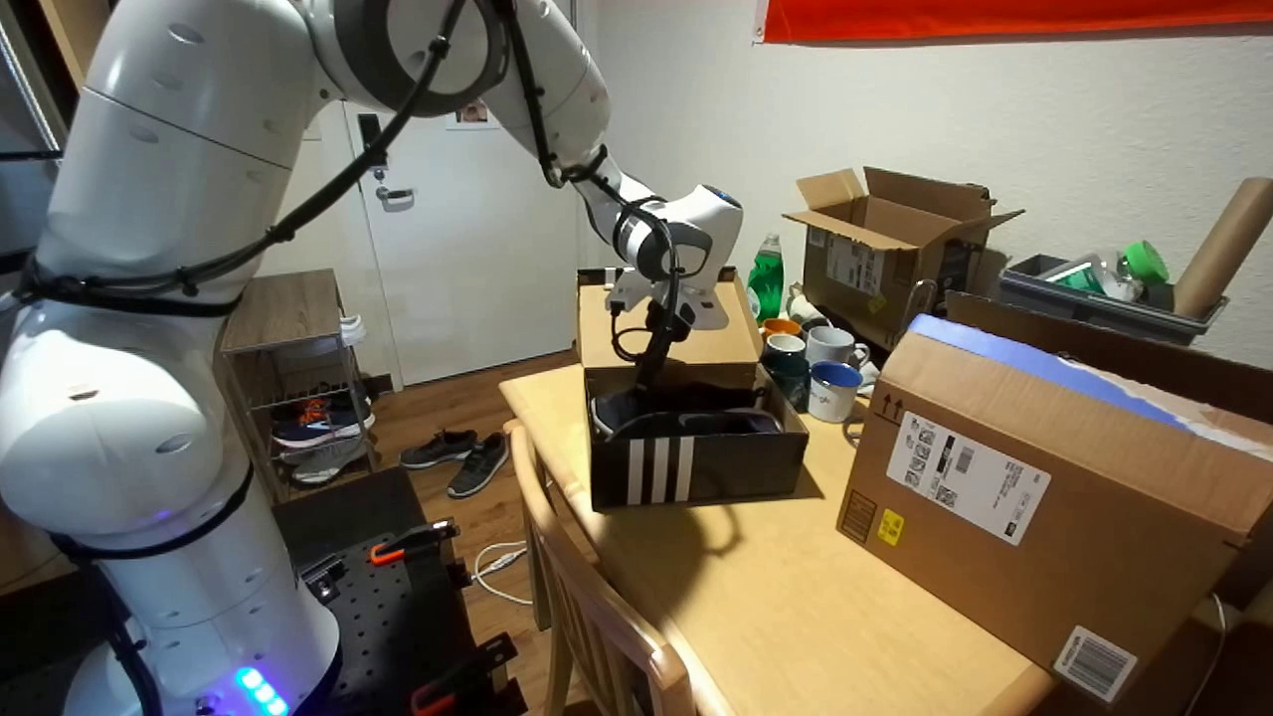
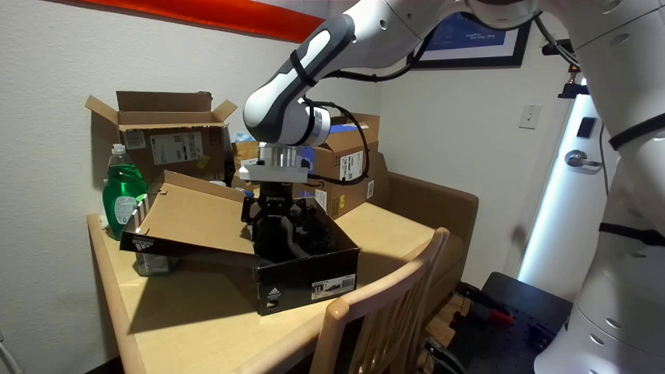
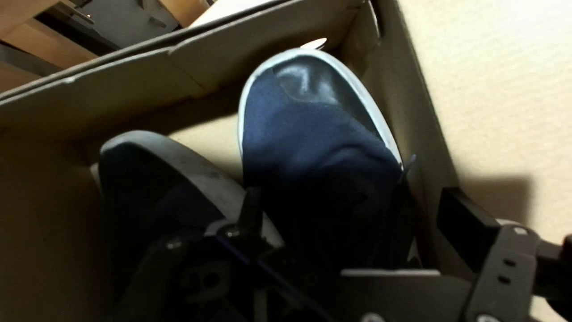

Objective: Remove the shoes from the box

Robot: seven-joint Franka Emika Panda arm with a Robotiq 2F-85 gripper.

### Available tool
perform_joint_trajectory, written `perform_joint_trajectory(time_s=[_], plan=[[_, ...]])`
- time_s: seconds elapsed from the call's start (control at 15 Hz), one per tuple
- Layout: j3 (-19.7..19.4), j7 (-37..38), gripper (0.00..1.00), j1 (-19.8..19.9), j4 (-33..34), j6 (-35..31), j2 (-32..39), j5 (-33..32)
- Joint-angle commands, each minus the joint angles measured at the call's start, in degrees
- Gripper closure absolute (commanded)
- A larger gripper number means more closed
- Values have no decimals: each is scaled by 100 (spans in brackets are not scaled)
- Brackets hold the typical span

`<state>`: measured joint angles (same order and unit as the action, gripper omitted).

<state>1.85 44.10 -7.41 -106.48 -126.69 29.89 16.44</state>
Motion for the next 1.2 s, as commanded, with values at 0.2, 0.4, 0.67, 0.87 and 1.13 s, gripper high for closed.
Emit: perform_joint_trajectory(time_s=[0.2, 0.4, 0.67, 0.87, 1.13], plan=[[-28, -25, 10, 10, 250, 291, 106, -2], [-31, -35, 22, 19, 294, 297, 145, 0], [-36, -34, 17, 18, 374, 333, 213, -12], [-38, -31, 33, 19, 444, 384, 254, -11], [-36, -33, 47, 22, 588, 479, 341, -9]])
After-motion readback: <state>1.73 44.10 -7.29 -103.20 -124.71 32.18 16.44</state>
